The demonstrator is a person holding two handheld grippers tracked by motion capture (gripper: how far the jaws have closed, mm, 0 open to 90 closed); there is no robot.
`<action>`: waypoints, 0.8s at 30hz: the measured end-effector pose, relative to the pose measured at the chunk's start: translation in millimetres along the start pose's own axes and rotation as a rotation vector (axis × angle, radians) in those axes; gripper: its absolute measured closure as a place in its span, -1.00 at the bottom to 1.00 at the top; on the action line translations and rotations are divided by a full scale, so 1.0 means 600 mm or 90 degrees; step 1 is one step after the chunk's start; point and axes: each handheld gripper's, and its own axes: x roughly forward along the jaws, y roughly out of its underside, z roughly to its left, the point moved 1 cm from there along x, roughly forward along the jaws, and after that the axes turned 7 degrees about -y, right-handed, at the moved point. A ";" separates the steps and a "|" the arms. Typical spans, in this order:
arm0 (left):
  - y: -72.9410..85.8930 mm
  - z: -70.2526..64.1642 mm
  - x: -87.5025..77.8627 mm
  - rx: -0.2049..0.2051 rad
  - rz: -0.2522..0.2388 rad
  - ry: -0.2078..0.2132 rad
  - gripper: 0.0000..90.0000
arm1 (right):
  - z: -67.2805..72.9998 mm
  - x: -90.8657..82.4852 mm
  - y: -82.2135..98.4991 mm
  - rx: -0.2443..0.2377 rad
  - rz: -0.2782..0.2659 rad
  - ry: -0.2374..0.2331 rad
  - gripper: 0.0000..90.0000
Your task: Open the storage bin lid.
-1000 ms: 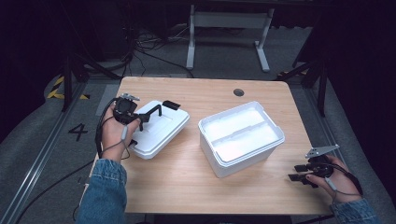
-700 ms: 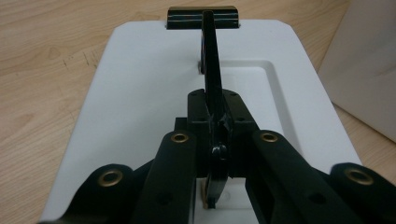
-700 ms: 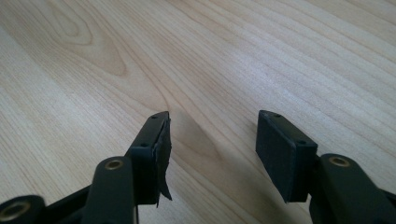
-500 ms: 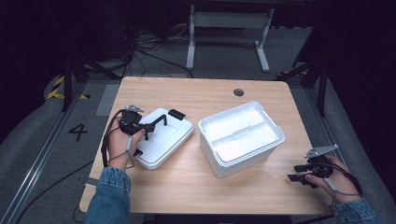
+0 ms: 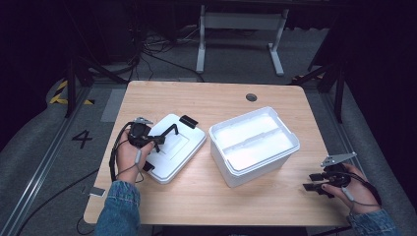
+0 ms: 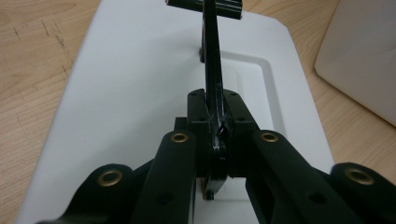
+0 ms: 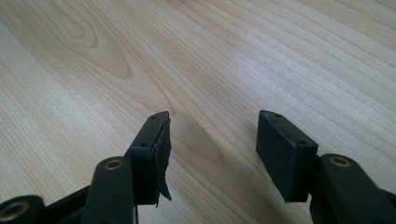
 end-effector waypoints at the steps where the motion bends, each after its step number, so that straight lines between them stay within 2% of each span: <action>1: 0.002 0.000 0.001 -0.004 0.001 0.001 0.87 | 0.000 0.000 0.000 0.000 0.000 0.000 0.01; 4: 0.007 0.002 0.007 0.000 0.016 -0.007 0.85 | 0.000 0.000 0.000 0.000 0.000 0.001 0.01; 6: 0.008 0.003 0.007 0.000 0.005 -0.009 0.74 | 0.000 0.000 0.000 -0.001 0.000 0.001 0.01; 7: 0.008 0.001 0.005 -0.004 -0.001 -0.013 0.65 | 0.000 0.000 0.000 -0.001 0.000 0.001 0.01; 10: 0.005 0.000 0.000 0.011 -0.019 -0.025 0.35 | -0.001 0.001 -0.001 -0.003 0.000 0.002 0.01; 12: 0.004 -0.003 -0.004 0.019 -0.019 -0.041 0.10 | -0.001 0.001 -0.001 -0.004 -0.001 0.001 0.01; 13: 0.002 -0.003 -0.007 0.026 -0.021 -0.056 0.04 | -0.001 0.001 -0.002 -0.002 -0.001 -0.001 0.01; 15: 0.001 -0.006 -0.015 0.024 -0.016 -0.066 -0.08 | -0.001 0.001 -0.005 -0.004 -0.001 0.001 0.01; 19: -0.002 -0.011 -0.034 0.024 -0.028 -0.071 -0.17 | -0.003 0.002 -0.012 -0.009 -0.002 -0.002 0.01; 21: -0.004 -0.020 -0.055 0.020 -0.056 -0.065 -0.17 | -0.004 0.004 -0.017 -0.010 -0.001 -0.003 0.01; 24: -0.005 -0.030 -0.072 0.030 -0.051 -0.073 -0.16 | -0.008 0.006 -0.020 -0.008 -0.002 -0.009 0.01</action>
